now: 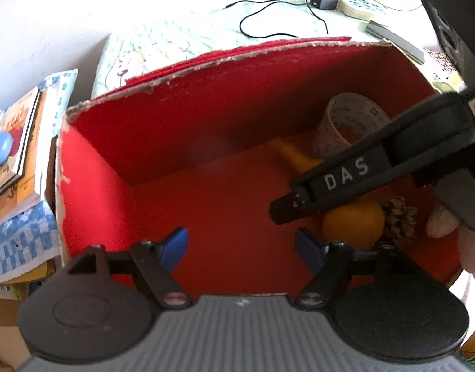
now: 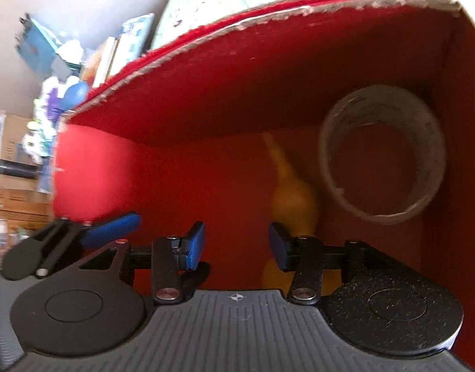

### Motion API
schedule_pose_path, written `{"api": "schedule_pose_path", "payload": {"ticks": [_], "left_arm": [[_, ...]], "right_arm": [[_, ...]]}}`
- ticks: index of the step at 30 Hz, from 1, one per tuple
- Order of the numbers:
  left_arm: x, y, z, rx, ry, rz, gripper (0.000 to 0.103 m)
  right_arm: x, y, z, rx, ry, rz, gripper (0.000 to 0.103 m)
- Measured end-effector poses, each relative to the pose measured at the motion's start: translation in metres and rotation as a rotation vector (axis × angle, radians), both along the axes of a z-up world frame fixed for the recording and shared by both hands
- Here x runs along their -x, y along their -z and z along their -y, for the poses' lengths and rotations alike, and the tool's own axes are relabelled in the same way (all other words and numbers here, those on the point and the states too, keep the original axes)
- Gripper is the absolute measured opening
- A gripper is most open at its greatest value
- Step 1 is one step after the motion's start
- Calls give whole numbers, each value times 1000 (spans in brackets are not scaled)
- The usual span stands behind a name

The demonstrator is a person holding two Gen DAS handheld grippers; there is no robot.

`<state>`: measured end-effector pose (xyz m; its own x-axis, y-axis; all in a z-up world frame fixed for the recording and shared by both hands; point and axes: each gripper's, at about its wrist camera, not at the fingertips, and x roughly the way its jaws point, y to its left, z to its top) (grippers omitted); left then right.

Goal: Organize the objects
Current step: 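Nudge the orange gourd flat inside the box with the right gripper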

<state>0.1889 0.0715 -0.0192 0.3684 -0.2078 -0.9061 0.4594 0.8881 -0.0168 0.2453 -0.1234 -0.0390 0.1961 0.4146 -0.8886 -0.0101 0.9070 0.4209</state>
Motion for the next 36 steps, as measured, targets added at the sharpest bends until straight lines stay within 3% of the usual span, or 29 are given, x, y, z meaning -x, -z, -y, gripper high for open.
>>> {"api": "schedule_pose_path", "payload": {"ticks": [7, 12, 16, 27, 32, 36], "left_arm": [[-3, 4, 4, -10, -14, -14, 77], [-4, 9, 12, -49, -15, 1, 78], [-4, 10, 10, -42, -26, -3, 78], [-3, 13, 16, -76, -37, 19, 79], [-4, 15, 16, -85, -43, 28, 79], [1, 15, 24, -139, -46, 69, 80]], "right_arm": [[7, 0, -3, 37, -19, 33, 46], [6, 8, 13, -48, 63, 6, 45], [9, 7, 15, -63, 66, 35, 45], [13, 3, 10, -17, 21, 100, 45], [20, -6, 1, 54, 14, 164, 37], [25, -13, -10, 92, 60, 222, 37]]}}
